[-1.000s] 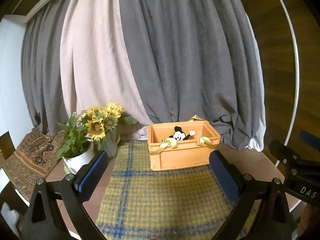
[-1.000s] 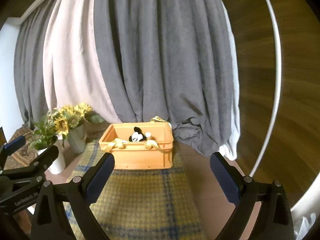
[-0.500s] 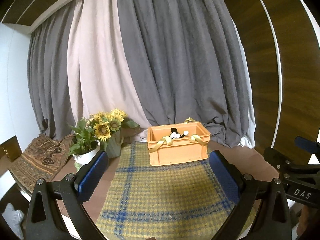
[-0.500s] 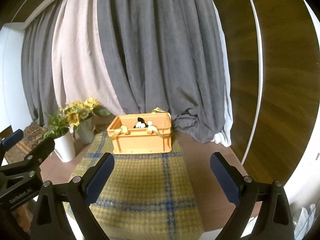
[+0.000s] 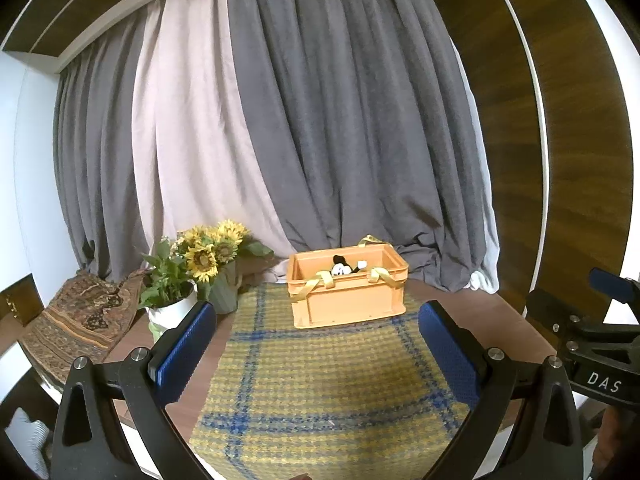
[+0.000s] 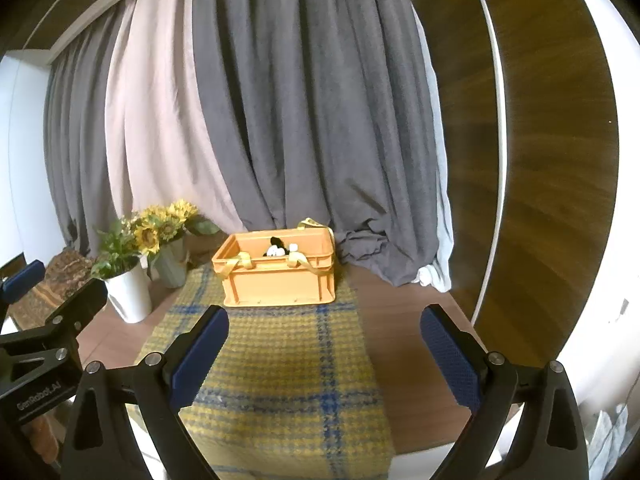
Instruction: Organize soft objects
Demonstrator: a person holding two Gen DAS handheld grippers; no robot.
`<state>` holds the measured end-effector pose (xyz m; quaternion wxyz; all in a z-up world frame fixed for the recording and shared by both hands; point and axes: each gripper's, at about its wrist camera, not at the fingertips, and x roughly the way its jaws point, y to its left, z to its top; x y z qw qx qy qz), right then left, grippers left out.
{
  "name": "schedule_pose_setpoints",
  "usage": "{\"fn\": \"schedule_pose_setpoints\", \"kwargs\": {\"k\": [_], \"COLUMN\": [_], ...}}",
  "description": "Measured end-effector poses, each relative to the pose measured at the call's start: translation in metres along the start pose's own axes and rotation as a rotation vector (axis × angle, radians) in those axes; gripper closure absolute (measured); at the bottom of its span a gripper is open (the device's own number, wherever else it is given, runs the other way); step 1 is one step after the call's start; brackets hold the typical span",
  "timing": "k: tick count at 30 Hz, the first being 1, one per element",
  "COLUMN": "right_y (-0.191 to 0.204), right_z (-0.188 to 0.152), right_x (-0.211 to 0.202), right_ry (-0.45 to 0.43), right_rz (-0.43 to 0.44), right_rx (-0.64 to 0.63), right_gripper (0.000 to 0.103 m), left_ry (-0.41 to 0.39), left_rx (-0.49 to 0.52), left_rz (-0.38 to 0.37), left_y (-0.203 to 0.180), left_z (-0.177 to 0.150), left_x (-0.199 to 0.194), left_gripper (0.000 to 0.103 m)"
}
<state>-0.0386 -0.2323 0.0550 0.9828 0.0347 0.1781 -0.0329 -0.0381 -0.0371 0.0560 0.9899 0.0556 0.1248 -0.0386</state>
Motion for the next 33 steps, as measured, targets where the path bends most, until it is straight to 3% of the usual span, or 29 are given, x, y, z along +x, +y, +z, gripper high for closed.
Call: {"fn": "schedule_pose_setpoints", "kwargs": {"k": [33], "right_y": [-0.008], "right_z": [-0.001], "right_x": [-0.023], "right_ry": [-0.009], "right_rz": [-0.009], "right_rx": [0.002], "right_gripper": [0.005], "left_ry": [-0.003], "left_rx": [-0.003], "left_rz": [-0.021], "left_y": [0.005], "left_z": [-0.002], "left_x": [-0.016], "left_gripper": [0.0]}}
